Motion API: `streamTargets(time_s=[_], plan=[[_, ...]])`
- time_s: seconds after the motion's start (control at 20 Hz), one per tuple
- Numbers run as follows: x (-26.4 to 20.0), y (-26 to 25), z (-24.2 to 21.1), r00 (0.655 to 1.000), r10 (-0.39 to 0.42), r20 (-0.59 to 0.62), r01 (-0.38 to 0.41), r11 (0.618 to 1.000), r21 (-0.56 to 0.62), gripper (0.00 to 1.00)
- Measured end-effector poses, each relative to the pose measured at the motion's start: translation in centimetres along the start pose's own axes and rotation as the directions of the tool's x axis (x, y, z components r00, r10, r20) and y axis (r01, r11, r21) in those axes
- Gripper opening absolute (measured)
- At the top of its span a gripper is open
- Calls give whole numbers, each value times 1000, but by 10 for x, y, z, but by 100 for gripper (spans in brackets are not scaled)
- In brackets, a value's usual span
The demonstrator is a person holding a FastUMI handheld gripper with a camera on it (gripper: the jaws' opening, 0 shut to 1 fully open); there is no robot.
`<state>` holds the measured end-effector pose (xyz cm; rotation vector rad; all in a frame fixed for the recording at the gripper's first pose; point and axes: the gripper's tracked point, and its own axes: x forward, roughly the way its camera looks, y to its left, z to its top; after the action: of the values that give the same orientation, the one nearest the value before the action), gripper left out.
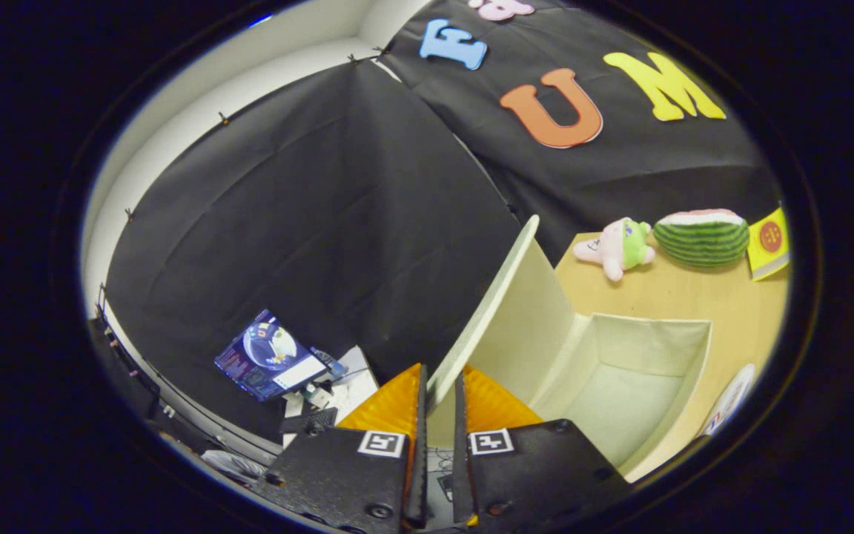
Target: Open the storage box then place both shoes into the box .Put the left shoe in first, then the right shoe, with the right side of both shoes facing outward in a uniform manner.
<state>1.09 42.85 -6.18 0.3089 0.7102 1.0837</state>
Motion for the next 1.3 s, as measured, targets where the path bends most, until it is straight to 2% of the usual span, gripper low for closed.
streamTargets(time_s=[0.2, 0.35, 0.45, 0.6, 0.9, 1.05, 1.3], plan=[[9, 6, -2, 998, -57, 11, 58, 995, -77, 70], [0, -2, 3, 993, -108, 46, 112, 986, -120, 89], [-14, -11, 8, 984, -153, 87, 164, 976, -145, 94], [-40, -27, 18, 959, -233, 160, 261, 947, -189, 95], [-109, -66, 29, 873, -392, 291, 461, 858, -227, 97], [-144, -88, 21, 840, -456, 295, 520, 832, -194, 98], [-209, -146, 4, 760, -589, 276, 640, 751, -161, 98]])
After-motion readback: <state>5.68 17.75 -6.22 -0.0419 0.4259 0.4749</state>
